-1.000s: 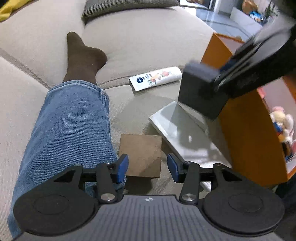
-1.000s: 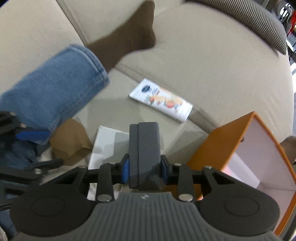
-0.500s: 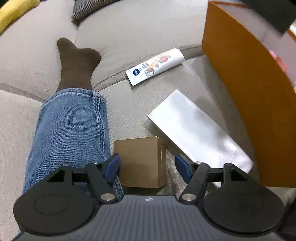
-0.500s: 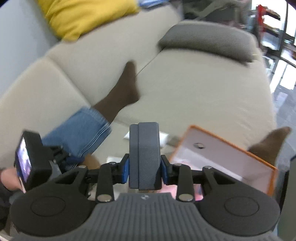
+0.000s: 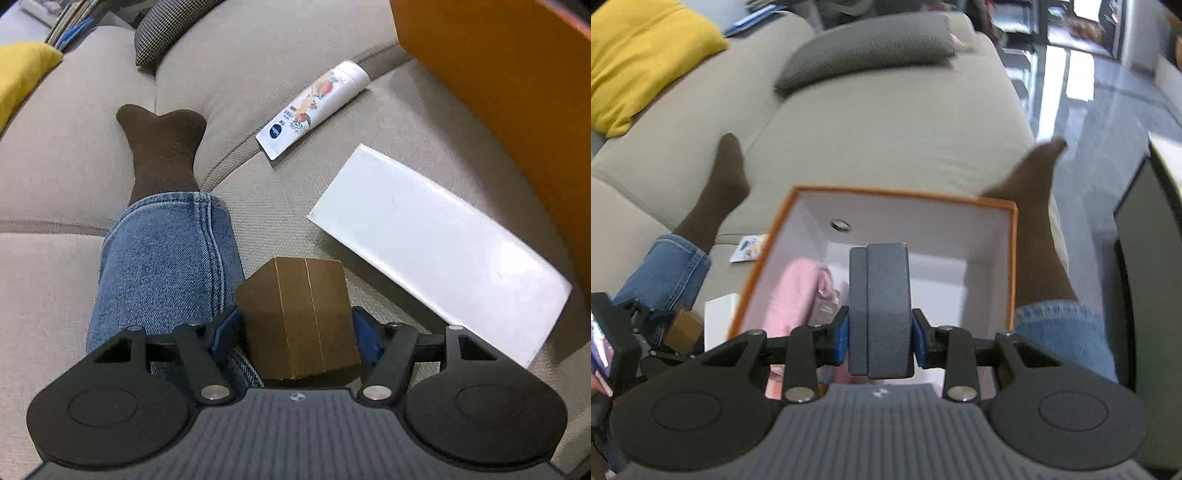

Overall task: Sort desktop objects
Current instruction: 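Grasp the brown cardboard box with the left gripper while the right carries the grey box, then lower the brown box with the left gripper while the right lowers the grey box into the orange box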

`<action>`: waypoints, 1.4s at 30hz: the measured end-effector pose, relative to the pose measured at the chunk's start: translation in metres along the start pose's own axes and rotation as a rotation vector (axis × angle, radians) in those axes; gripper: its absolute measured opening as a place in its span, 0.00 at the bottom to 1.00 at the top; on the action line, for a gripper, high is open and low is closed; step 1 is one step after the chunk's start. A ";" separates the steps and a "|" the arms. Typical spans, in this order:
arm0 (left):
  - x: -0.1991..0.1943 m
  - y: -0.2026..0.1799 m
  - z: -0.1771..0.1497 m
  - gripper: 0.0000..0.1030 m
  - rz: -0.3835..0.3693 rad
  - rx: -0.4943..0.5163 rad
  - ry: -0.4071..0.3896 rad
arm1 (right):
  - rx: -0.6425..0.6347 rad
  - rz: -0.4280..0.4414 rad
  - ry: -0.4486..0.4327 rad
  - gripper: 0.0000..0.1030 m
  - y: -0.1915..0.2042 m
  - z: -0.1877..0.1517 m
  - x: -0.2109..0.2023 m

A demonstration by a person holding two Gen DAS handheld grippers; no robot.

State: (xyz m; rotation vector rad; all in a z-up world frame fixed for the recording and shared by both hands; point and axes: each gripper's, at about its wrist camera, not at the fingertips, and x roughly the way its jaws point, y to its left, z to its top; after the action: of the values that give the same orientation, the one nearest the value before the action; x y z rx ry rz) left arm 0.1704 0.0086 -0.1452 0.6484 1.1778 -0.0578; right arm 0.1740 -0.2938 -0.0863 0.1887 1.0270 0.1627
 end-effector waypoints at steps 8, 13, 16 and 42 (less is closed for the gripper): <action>-0.018 0.032 0.001 0.54 -0.138 -0.173 -0.036 | 0.171 0.001 0.042 0.34 -0.028 -0.009 0.046; -0.032 0.058 0.003 0.54 -0.255 -0.311 -0.073 | 0.196 0.017 0.068 0.34 -0.025 -0.015 0.067; -0.048 0.072 0.004 0.54 -0.349 -0.387 -0.105 | 0.194 0.020 0.104 0.34 -0.020 -0.019 0.074; -0.123 0.019 0.096 0.54 -0.750 -0.348 -0.327 | 0.253 0.150 0.105 0.17 -0.030 -0.022 0.056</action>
State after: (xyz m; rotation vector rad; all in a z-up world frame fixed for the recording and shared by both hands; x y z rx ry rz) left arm 0.2079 -0.0586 -0.0078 -0.1325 1.0221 -0.5585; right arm 0.1846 -0.3089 -0.1514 0.4916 1.1376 0.1797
